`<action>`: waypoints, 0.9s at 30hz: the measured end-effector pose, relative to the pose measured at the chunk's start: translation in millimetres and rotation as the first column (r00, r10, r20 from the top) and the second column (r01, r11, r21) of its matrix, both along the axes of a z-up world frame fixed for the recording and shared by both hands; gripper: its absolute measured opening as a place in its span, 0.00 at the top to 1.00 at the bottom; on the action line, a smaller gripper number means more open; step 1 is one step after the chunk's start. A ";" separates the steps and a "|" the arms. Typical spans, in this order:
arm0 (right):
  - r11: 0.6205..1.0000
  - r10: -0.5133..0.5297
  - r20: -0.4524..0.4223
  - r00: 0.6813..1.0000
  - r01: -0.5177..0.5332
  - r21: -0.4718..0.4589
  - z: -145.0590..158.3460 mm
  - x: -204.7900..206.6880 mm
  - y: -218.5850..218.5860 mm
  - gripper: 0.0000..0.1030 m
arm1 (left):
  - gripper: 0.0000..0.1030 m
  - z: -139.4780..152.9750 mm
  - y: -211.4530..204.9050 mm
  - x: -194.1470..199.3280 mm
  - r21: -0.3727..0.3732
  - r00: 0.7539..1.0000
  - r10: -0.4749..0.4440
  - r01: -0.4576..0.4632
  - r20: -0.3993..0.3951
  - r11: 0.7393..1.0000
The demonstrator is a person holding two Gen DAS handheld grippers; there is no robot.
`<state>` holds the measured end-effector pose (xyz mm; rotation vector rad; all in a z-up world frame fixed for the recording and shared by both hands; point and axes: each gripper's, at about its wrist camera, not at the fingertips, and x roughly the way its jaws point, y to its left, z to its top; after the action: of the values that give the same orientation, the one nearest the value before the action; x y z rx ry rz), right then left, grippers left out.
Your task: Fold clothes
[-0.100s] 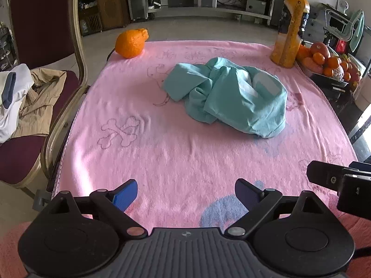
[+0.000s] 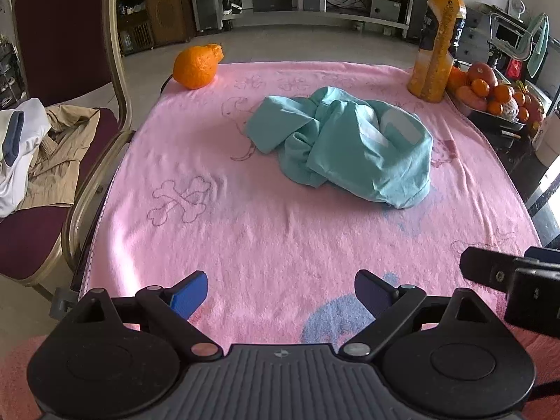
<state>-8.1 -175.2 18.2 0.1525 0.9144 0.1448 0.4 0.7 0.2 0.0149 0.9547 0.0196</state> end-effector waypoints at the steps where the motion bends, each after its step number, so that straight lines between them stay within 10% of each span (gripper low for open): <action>1: 1.000 -0.001 0.000 1.000 0.001 -0.001 -0.5 -0.1 0.2 0.24 | 0.10 0.1 0.2 0.1 0.001 1.000 0.002 -0.002 0.001 1.000; 27: 1.000 -0.007 -0.013 1.000 0.007 -0.002 -2.7 -1.8 -2.1 0.19 | 0.10 0.8 -4.4 0.0 0.014 1.000 0.003 -0.003 0.014 1.000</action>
<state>-10.0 -177.3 15.6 0.1552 0.9270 0.1369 0.4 -3.7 1.0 0.0258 0.9409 0.0288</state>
